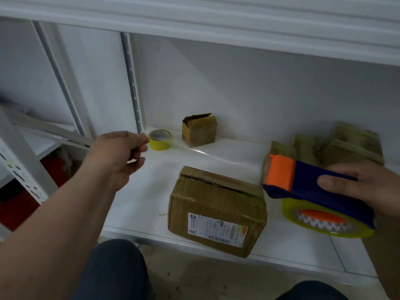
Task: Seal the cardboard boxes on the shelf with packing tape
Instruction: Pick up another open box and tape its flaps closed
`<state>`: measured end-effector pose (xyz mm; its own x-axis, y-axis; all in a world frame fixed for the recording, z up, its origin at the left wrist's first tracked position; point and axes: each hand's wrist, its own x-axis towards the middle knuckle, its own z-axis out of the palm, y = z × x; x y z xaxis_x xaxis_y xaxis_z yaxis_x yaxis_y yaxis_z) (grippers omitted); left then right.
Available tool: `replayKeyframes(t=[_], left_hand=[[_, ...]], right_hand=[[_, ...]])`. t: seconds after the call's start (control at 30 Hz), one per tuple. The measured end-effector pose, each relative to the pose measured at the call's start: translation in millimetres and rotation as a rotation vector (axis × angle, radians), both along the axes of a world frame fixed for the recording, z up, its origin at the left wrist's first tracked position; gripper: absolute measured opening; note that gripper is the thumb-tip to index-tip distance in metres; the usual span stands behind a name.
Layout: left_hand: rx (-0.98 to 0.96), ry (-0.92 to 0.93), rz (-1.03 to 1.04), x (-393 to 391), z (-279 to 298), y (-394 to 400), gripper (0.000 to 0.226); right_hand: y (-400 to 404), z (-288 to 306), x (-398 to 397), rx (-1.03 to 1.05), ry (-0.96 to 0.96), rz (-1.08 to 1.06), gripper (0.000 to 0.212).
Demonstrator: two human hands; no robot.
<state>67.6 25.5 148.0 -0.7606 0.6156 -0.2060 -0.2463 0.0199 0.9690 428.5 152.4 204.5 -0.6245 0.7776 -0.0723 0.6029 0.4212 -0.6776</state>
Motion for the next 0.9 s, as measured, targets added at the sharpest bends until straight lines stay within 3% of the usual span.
replayKeyframes(t=[0.23,0.53,0.9], left_hand=[[-0.163,-0.017,-0.047,13.4,-43.3,18.9,0.011],[-0.231,0.066,-0.06,16.6,-58.6,29.6,0.008],[-0.385,0.09,-0.069,22.6,-86.7,35.3,0.022]], right_hand=[[26.2,-5.5,3.2,-0.058,-0.196,-0.056,0.105],[46.2,-22.0,1.2,-0.101,-0.323,-0.008,0.098],[70.0,-45.5,-7.3,-0.167,-0.426,0.011,0.109]])
